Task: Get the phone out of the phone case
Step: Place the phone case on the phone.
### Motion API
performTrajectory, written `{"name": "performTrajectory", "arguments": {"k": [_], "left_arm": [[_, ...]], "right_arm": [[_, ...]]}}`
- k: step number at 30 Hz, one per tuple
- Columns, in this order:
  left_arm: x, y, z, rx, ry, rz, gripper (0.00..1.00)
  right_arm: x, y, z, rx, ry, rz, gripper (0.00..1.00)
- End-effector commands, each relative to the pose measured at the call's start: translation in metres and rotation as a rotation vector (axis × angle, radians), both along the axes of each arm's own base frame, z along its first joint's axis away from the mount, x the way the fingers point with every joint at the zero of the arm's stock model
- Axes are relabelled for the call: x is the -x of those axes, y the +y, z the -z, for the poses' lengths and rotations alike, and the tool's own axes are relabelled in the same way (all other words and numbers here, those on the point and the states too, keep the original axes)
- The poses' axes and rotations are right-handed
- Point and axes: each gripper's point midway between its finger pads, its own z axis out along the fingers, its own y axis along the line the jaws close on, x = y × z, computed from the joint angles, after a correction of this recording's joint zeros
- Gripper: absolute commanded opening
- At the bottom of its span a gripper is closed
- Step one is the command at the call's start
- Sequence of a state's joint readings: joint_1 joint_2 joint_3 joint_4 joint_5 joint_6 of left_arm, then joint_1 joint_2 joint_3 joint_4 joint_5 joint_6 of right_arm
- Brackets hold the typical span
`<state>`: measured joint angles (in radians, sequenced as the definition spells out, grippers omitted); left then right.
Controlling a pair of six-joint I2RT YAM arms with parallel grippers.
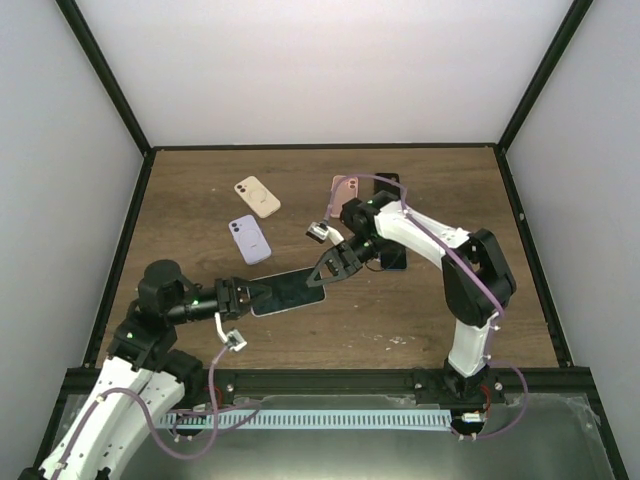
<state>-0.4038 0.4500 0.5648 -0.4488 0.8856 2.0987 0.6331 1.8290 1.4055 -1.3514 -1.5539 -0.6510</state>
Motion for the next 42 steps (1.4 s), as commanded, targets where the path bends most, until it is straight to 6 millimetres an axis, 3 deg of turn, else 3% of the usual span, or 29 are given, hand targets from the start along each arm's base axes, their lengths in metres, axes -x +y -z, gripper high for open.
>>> {"name": "performTrajectory", "arguments": {"k": [1,4,8,10,18,21,24,27,31,37,40,42], "left_arm": [[-0.018,0.001,-0.008,-0.065,-0.365,-0.012,0.51],[-0.034,0.004,-0.01,-0.043,-0.319,-0.098,0.72],[-0.064,0.011,-0.017,0.018,-0.199,-0.267,0.91],[-0.08,0.015,-0.019,0.05,-0.109,-0.359,0.94],[-0.129,0.027,-0.044,0.231,0.355,-0.636,0.95],[-0.14,0.026,-0.05,0.271,0.511,-0.691,0.94],[-0.15,0.024,-0.058,0.327,0.641,-0.735,0.94],[-0.157,0.025,-0.063,0.401,0.835,-0.799,0.93],[-0.165,0.024,-0.081,0.563,1.167,-0.843,0.93],[-0.167,0.015,-0.116,0.841,1.773,-0.641,0.93],[-0.176,0.013,-0.134,0.949,1.989,-0.494,0.91],[-0.188,0.016,-0.136,1.038,2.146,-0.437,0.89]], "right_arm": [[-0.026,-0.002,-0.02,-0.101,-0.053,0.061,0.01],[-0.055,-0.015,-0.038,-0.15,-0.082,0.139,0.01],[-0.092,-0.03,-0.067,-0.224,-0.132,0.225,0.01],[-0.108,-0.039,-0.081,-0.267,-0.142,0.263,0.01],[-0.147,-0.059,-0.119,-0.349,-0.189,0.329,0.01],[-0.157,-0.055,-0.12,-0.271,-0.18,0.298,0.01],[-0.167,-0.051,-0.099,-0.09,-0.19,0.356,0.01],[-0.162,-0.063,-0.108,-0.104,-0.298,0.447,0.01],[-0.182,-0.067,-0.108,-0.082,-0.397,0.556,0.01],[-0.206,-0.072,-0.116,-0.143,-0.498,0.777,0.01],[-0.217,-0.074,-0.123,-0.193,-0.483,0.85,0.01],[-0.227,-0.076,-0.128,-0.217,-0.452,0.903,0.01]]}}
